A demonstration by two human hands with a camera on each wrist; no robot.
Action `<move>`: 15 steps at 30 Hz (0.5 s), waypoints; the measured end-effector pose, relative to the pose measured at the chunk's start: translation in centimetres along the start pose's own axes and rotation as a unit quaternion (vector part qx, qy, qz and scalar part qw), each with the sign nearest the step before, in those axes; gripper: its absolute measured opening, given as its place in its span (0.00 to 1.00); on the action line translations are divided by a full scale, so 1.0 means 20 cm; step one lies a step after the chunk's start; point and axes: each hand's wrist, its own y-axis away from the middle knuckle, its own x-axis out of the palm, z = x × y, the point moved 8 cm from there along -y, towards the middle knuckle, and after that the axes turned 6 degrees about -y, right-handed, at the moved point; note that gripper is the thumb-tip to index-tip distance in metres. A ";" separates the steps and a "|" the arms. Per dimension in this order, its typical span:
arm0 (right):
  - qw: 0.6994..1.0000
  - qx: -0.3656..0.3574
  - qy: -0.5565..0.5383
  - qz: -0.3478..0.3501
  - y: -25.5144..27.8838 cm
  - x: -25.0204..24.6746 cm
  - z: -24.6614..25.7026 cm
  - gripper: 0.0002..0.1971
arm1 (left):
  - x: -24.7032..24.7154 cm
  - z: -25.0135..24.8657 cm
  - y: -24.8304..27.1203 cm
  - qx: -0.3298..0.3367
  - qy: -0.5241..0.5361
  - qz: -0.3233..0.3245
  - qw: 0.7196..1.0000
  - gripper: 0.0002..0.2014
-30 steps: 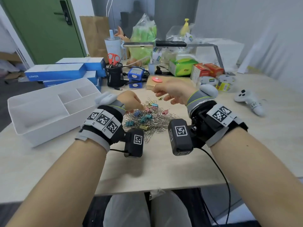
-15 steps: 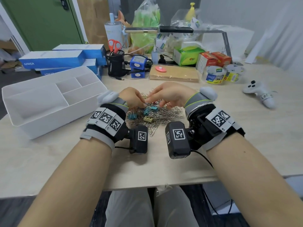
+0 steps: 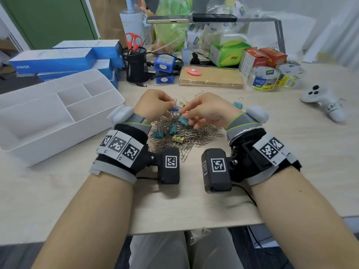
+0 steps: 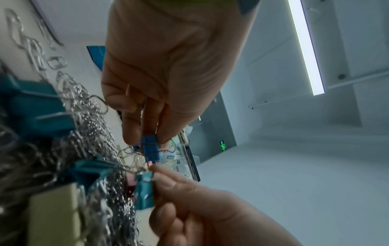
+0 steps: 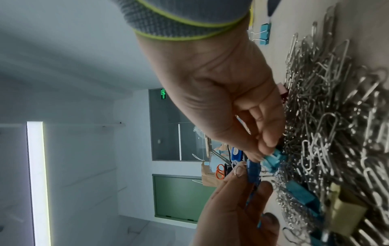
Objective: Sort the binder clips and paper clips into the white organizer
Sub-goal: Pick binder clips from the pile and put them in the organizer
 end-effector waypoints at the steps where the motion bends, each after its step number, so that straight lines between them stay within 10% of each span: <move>1: 0.999 -0.011 -0.030 -0.006 0.01 -0.01 0.00 0.05 | 0.01 0.00 0.00 0.004 0.012 -0.004 1.000 0.07; 15: 0.989 -0.081 -0.084 -0.091 0.03 -0.13 0.03 0.09 | -0.02 0.05 0.02 -0.039 0.221 -0.028 0.974 0.16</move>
